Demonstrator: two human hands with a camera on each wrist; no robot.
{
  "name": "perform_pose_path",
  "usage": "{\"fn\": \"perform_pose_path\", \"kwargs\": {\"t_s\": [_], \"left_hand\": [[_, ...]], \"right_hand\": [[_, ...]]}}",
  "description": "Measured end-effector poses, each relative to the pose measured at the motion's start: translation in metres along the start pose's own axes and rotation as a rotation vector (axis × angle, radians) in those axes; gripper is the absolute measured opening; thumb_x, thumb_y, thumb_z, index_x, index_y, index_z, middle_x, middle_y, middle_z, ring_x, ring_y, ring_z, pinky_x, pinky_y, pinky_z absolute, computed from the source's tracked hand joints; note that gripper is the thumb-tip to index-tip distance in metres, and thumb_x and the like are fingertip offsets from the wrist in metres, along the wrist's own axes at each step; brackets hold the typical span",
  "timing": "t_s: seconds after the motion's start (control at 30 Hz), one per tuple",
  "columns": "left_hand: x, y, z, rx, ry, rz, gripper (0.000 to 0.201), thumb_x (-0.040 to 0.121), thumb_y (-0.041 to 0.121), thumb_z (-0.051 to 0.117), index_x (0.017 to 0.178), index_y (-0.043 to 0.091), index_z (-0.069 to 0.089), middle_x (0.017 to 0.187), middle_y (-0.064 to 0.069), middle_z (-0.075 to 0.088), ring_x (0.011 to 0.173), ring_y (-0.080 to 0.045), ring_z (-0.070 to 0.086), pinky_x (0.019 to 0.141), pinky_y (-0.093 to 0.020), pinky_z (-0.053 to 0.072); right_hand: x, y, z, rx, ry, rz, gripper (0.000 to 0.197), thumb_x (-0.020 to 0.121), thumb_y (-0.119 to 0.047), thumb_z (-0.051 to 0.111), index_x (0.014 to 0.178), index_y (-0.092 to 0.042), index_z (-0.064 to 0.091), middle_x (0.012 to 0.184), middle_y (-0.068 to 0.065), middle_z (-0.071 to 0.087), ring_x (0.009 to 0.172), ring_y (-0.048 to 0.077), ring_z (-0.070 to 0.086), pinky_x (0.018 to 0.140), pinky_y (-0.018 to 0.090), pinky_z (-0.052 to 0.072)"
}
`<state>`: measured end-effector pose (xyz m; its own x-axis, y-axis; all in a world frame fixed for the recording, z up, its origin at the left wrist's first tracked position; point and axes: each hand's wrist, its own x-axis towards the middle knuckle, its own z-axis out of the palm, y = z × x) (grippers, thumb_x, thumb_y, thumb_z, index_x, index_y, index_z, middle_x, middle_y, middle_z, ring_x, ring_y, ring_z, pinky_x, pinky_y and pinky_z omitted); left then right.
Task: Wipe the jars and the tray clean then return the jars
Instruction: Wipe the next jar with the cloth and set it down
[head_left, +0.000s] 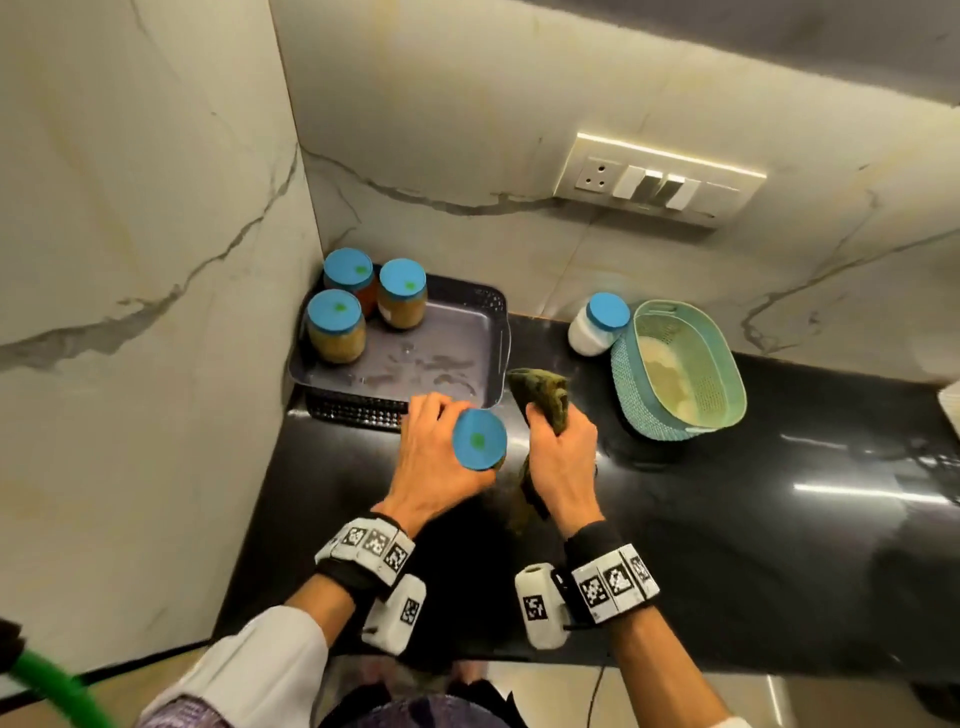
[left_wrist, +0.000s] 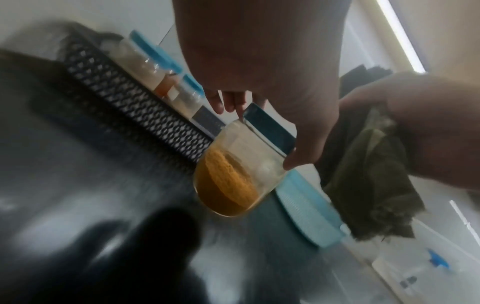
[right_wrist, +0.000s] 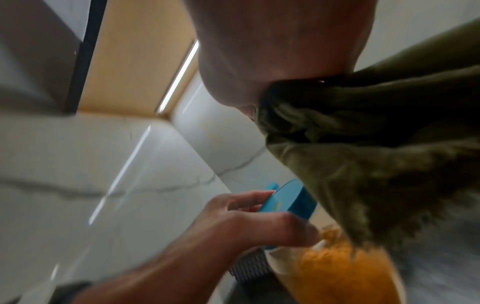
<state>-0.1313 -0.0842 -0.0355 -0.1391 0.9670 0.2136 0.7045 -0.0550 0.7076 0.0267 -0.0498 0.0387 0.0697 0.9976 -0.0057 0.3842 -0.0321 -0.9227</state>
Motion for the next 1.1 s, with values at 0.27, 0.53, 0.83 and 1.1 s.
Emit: {"fn": "perform_pose_path", "kwargs": {"t_s": [0.27,0.53,0.83,1.1], "left_hand": [[-0.05,-0.035,0.03,-0.149,-0.086,-0.074,0.083,0.055,0.052,0.083,0.129,0.02,0.063,0.109,-0.001,0.049,0.102,-0.024,0.05,0.089,-0.041,0.048],[-0.038,-0.051,0.038,-0.534,-0.245,-0.173,0.093,0.066,0.026,0.094,0.147,0.02,0.049,0.139,0.005,0.064,0.127,-0.008,0.062,0.111,-0.034,0.048],[-0.034,-0.046,0.045,-0.523,-0.196,-0.127,0.054,0.069,0.021,0.089,0.119,0.023,0.066,0.107,0.006,0.074,0.099,-0.012,0.072,0.091,-0.041,0.058],[-0.041,-0.057,0.041,-0.593,-0.276,-0.218,0.033,0.089,0.023,0.066,0.121,0.015,0.066,0.114,-0.011,0.073,0.107,-0.031,0.07,0.1,-0.05,0.055]], "right_hand": [[-0.041,0.07,0.004,-0.469,-0.365,-0.429,0.071,0.062,-0.005,0.06,0.132,-0.015,0.072,0.139,0.004,0.069,0.131,0.019,0.061,0.119,0.028,0.038],[-0.039,0.08,0.019,-0.62,-0.582,-0.548,0.068,0.07,-0.015,0.058,0.137,-0.011,0.068,0.147,0.009,0.062,0.14,0.026,0.056,0.127,0.029,0.026],[-0.066,0.075,0.001,-0.637,-0.472,-0.368,0.072,0.066,-0.011,0.057,0.137,-0.012,0.069,0.144,0.008,0.064,0.14,0.021,0.057,0.127,0.032,0.025],[-0.084,0.065,0.036,-0.647,-0.63,-0.432,0.08,0.065,-0.01,0.06,0.145,-0.011,0.061,0.153,0.009,0.056,0.147,0.024,0.048,0.129,0.034,0.019]]}}
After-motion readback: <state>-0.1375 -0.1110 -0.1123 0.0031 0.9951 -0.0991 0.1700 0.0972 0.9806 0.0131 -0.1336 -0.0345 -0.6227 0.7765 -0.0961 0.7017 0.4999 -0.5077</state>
